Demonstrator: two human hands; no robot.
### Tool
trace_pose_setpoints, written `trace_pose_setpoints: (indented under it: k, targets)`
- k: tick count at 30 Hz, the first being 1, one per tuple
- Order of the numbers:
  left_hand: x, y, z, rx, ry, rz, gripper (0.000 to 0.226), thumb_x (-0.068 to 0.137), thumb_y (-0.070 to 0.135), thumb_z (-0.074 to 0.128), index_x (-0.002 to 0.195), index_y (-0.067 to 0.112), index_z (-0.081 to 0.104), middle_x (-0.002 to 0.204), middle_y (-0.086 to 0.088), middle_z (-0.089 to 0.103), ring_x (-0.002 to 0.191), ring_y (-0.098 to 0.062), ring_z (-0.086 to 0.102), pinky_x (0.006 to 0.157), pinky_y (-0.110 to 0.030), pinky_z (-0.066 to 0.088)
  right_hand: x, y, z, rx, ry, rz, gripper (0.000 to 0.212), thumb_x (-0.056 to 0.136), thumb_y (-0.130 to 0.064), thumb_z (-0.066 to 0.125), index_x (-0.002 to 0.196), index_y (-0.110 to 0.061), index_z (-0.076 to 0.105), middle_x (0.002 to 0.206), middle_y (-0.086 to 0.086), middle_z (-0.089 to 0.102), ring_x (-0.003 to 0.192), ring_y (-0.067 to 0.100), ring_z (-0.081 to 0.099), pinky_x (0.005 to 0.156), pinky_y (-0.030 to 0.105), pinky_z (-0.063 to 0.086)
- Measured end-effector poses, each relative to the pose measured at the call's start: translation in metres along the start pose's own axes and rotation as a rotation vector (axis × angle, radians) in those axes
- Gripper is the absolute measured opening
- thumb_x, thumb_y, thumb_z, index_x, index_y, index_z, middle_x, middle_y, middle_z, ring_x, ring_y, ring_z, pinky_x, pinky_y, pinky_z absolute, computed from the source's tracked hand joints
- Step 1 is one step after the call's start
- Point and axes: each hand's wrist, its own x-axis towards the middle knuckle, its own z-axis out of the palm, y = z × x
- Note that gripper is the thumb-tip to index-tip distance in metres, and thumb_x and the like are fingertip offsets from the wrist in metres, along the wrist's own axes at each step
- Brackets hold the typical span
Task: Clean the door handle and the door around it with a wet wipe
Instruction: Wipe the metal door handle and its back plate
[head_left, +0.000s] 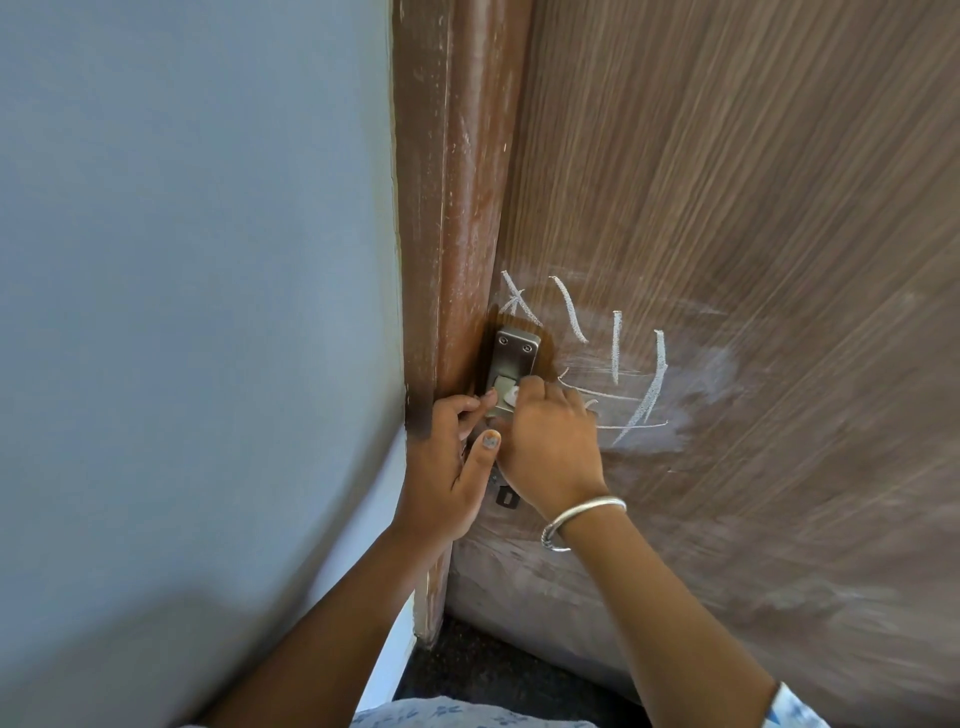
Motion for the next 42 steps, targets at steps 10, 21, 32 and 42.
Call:
trace_pose_setpoints:
  k: [10, 21, 32, 42]
  targets:
    - [0.001, -0.002, 0.002, 0.042, -0.009, 0.025, 0.029, 0.089, 0.023, 0.047, 0.11, 0.003, 0.046, 0.125, -0.003, 0.058, 0.089, -0.036, 0.065, 0.064, -0.017, 0.05, 0.005, 0.007, 0.004, 0.141, 0.101, 0.005, 0.02, 0.09, -0.025, 0.046, 0.092, -0.008, 0.055, 0.086, 0.012, 0.066, 0.084, 0.03, 0.06, 0.069, 0.037, 0.046]
    - [0.001, -0.002, 0.004, 0.01, -0.001, 0.014, 0.026, 0.089, 0.021, 0.046, 0.108, 0.004, 0.046, 0.125, -0.006, 0.059, 0.097, -0.039, 0.044, 0.074, -0.029, 0.044, 0.019, 0.014, -0.009, 0.089, -0.172, -0.039, 0.016, 0.089, -0.016, 0.048, 0.1, -0.006, 0.055, 0.1, 0.017, 0.064, 0.092, 0.034, 0.059, 0.067, 0.033, 0.042]
    - [0.0, -0.003, 0.003, 0.037, 0.002, 0.047, 0.026, 0.09, 0.021, 0.047, 0.11, 0.005, 0.046, 0.127, -0.006, 0.058, 0.091, -0.04, 0.054, 0.054, -0.017, 0.045, 0.014, 0.009, -0.008, 0.192, -0.121, 0.069, 0.029, 0.091, -0.031, 0.038, 0.075, -0.011, 0.05, 0.08, 0.009, 0.058, 0.075, 0.029, 0.059, 0.062, 0.032, 0.043]
    - [0.0, -0.001, 0.002, 0.056, 0.014, 0.038, 0.028, 0.089, 0.022, 0.046, 0.109, 0.003, 0.047, 0.127, -0.006, 0.059, 0.089, -0.043, 0.049, 0.061, -0.028, 0.047, 0.013, 0.011, -0.006, 0.307, 0.094, 0.154, 0.011, 0.09, -0.028, 0.055, 0.095, -0.018, 0.056, 0.074, 0.007, 0.065, 0.071, 0.031, 0.063, 0.059, 0.036, 0.051]
